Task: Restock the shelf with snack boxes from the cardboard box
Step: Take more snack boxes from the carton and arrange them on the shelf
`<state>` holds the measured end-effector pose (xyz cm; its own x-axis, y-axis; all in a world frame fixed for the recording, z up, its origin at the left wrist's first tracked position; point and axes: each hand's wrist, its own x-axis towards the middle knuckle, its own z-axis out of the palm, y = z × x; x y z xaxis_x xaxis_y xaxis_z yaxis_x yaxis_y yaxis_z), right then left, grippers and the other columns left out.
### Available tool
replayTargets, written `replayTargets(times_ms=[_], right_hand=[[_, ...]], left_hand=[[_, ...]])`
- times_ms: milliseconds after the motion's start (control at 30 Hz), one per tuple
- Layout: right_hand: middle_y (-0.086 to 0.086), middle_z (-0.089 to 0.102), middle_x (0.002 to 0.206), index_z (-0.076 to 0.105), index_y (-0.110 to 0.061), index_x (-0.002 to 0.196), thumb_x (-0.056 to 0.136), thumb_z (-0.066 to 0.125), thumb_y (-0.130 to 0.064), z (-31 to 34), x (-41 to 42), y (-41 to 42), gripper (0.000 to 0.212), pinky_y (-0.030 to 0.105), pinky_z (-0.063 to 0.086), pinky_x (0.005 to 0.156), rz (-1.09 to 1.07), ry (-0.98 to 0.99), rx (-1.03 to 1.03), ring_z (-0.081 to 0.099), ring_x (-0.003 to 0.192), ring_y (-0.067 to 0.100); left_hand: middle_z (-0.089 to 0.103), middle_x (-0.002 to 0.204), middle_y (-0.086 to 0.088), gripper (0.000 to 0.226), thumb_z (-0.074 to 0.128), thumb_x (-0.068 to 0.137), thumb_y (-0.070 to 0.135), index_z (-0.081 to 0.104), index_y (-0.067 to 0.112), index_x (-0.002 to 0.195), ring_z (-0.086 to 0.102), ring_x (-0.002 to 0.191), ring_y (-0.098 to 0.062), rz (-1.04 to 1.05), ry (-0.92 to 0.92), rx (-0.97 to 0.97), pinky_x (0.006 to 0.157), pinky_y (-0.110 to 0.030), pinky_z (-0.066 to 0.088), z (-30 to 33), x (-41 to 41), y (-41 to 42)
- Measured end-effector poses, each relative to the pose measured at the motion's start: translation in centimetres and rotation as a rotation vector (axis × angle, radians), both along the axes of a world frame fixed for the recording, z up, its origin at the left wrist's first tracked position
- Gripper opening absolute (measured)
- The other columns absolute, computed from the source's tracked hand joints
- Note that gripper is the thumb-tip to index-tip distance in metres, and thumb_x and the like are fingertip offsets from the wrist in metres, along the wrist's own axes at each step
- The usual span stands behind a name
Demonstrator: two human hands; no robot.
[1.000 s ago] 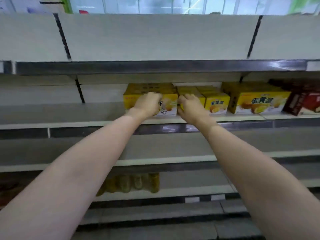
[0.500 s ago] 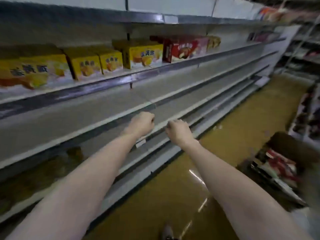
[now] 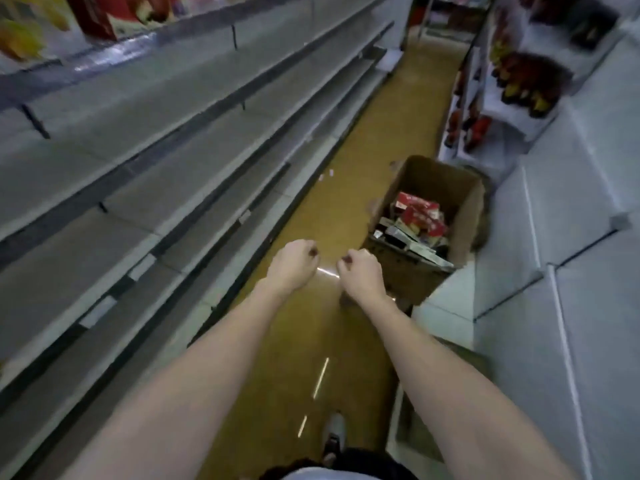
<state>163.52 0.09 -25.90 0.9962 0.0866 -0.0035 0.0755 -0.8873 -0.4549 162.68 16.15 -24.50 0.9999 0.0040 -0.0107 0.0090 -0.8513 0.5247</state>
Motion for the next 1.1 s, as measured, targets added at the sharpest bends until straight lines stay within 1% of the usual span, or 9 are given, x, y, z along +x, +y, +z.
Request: replayTargets(times_ms=[100,200,300,367,500,700,800,900,1100], right_hand=[[0.002,0.060,0.107,0.067,-0.018,0.110,0.098,0.052,-0.037,-1.3,1.4,-5.7,0.027,0.042,0.050,0.094,-0.102,0.047,0.036,0.057,0.103,0.022],[-0.004,0.056,0.102,0.066,-0.021,0.105,0.098,0.056,-0.033,-2.5,3.4,-10.6,0.017,0.035,0.051,0.092,-0.188,0.056,0.072,0.056,0.101,0.017],[-0.002,0.059,0.107,0.066,-0.020,0.107,0.097,0.059,-0.029,-3.6,5.2,-14.4,0.016,0.030,0.049,0.088,-0.239,0.053,0.081,0.056,0.101,0.016],[0.000,0.060,0.109,0.066,-0.019,0.109,0.097,0.059,-0.028,-4.1,6.2,-16.4,0.016,0.031,0.050,0.089,-0.256,0.056,0.078,0.056,0.103,0.017],[0.000,0.059,0.115,0.063,-0.020,0.114,0.097,0.059,-0.028,-5.0,8.6,-19.1,0.020,0.033,0.048,0.094,-0.271,0.081,0.063,0.055,0.110,0.019],[-0.002,0.058,0.124,0.063,-0.020,0.123,0.095,0.062,-0.024,-6.7,13.3,-21.1,0.028,0.036,0.052,0.099,-0.332,0.088,0.129,0.056,0.116,0.017],[-0.001,0.055,0.128,0.059,-0.020,0.128,0.096,0.062,-0.025,-8.0,16.3,-22.0,0.032,0.035,0.050,0.098,-0.362,0.125,0.111,0.053,0.118,0.017],[-0.001,0.055,0.126,0.059,-0.019,0.128,0.095,0.063,-0.025,-9.2,20.0,-22.8,0.034,0.038,0.049,0.100,-0.367,0.157,0.066,0.053,0.119,0.020],[0.002,0.058,0.121,0.059,-0.019,0.125,0.092,0.065,-0.023,-11.5,27.0,-23.7,0.034,0.039,0.052,0.094,-0.329,0.332,-0.028,0.058,0.110,0.022]], left_hand=[[0.070,0.101,-0.003,0.018,0.055,0.094,0.026,0.069,0.017,0.100,0.066,0.094,-0.024,-0.041,0.031,0.009,0.079,-0.037,0.056,-0.9,2.3,-5.5],[0.069,0.093,-0.001,0.013,0.056,0.093,0.026,0.067,0.020,0.090,0.066,0.086,-0.023,-0.059,0.043,-0.008,0.073,-0.033,0.056,-1.8,4.9,-10.1],[0.068,0.092,0.004,0.013,0.056,0.095,0.028,0.067,0.023,0.092,0.065,0.085,-0.016,-0.084,0.054,-0.035,0.075,-0.034,0.058,-2.8,7.3,-13.8],[0.067,0.094,0.006,0.013,0.056,0.095,0.029,0.068,0.025,0.098,0.065,0.086,-0.013,-0.103,0.065,-0.042,0.078,-0.037,0.059,-3.3,8.7,-15.9],[0.068,0.104,0.001,0.018,0.055,0.096,0.026,0.068,0.020,0.108,0.065,0.095,-0.018,-0.116,0.064,-0.039,0.084,-0.039,0.057,-3.7,11.4,-18.3],[0.064,0.098,0.008,0.011,0.058,0.094,0.021,0.062,0.026,0.102,0.063,0.090,-0.012,-0.207,0.040,-0.037,0.078,-0.033,0.057,-4.7,16.3,-20.0],[0.064,0.106,0.008,0.021,0.059,0.094,0.019,0.061,0.025,0.114,0.062,0.094,-0.010,-0.254,0.065,-0.025,0.078,-0.029,0.056,-5.7,19.8,-20.7],[0.064,0.117,0.005,0.026,0.058,0.094,0.018,0.060,0.022,0.120,0.062,0.102,-0.013,-0.309,0.080,-0.011,0.080,-0.028,0.052,-7.3,24.1,-21.6],[0.063,0.116,-0.005,0.024,0.054,0.092,0.016,0.059,0.017,0.116,0.059,0.104,-0.027,-0.426,0.265,0.063,0.081,-0.040,0.053,-12.1,32.1,-23.5]])
